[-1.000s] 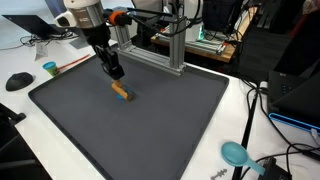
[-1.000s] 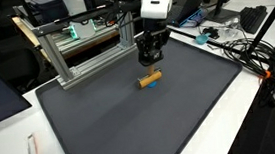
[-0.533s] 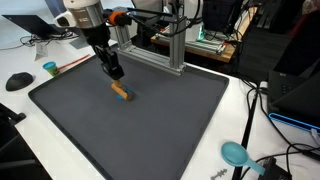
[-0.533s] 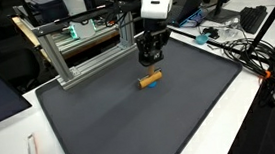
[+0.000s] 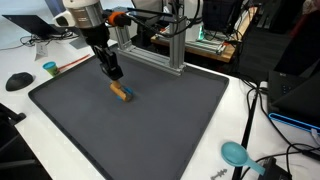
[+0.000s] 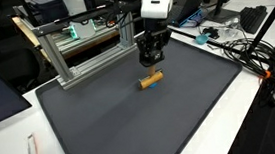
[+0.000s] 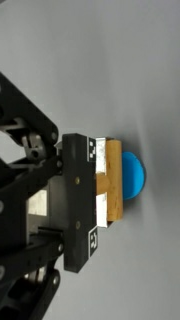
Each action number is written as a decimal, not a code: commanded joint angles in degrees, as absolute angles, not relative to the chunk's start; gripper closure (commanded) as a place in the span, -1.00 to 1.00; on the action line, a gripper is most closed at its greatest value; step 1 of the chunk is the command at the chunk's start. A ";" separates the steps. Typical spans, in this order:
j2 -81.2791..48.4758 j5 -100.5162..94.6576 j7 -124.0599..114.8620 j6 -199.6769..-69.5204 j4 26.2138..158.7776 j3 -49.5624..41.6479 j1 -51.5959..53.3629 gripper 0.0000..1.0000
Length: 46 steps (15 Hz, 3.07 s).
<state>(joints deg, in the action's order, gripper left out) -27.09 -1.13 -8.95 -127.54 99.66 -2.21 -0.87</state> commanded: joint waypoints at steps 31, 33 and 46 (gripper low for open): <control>-36.98 3.32 4.65 -112.22 86.61 0.44 -3.44 0.56; -37.47 3.35 4.94 -111.15 85.73 0.50 -3.47 0.56; -39.39 3.44 5.58 -107.85 83.02 0.65 -3.53 0.56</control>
